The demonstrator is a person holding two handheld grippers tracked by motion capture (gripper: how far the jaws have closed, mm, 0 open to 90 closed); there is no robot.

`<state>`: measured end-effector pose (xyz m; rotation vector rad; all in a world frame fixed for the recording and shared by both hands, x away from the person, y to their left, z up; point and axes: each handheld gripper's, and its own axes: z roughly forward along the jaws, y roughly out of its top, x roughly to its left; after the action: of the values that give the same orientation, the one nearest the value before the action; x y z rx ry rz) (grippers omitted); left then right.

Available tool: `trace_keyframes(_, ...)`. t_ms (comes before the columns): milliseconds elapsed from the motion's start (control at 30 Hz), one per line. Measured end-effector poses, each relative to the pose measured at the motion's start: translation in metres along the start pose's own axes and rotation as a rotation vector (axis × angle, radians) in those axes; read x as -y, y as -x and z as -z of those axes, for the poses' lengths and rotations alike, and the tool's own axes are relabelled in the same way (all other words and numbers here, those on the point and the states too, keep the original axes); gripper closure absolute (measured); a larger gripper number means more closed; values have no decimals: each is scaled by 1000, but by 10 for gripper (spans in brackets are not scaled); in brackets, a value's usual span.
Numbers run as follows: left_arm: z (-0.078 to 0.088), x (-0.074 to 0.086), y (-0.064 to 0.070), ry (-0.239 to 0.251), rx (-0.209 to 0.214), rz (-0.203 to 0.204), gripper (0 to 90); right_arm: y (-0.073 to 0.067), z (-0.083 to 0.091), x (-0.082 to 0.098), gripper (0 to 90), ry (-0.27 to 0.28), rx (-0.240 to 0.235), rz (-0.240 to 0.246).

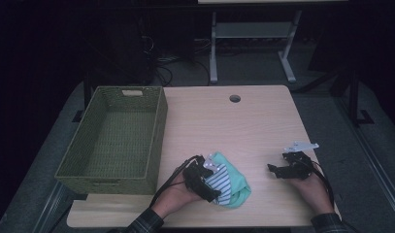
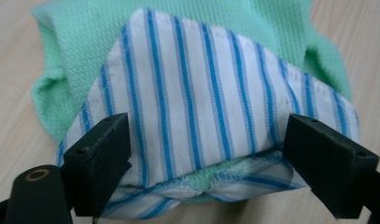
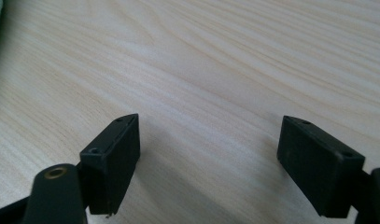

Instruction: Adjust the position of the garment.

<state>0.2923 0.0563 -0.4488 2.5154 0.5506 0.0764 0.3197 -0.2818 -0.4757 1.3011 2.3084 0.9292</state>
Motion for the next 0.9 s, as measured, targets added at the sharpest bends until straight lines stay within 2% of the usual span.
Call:
trace_keyframes(33, -1, 0, 0, -12, 1, -12, 140, 0, 0, 0, 192, 1, 0, 0)
trace_keyframes(167, -4, 2, 1, -20, 11, -9, 128, 0, -1, 2, 160, 17, 1, 1)
trace_keyframes(433, -6, 1, 3, -34, -8, -24, 134, -1, -3, 5, 128, 43, 7, -4)
trace_keyframes(633, -6, 0, 5, -43, -18, -17, 172, -1, -4, 6, 121, 56, 8, -7)
trace_keyframes(767, -3, -1, 6, -50, -15, -21, 262, -2, -5, 6, 120, 55, 10, -7)
trace_keyframes(833, -2, -1, 6, -40, -7, -18, 344, -2, -5, 6, 120, 55, 10, -8)
trace_keyframes(900, -1, -1, 6, -38, 2, -30, 433, -2, -5, 6, 119, 55, 11, -8)
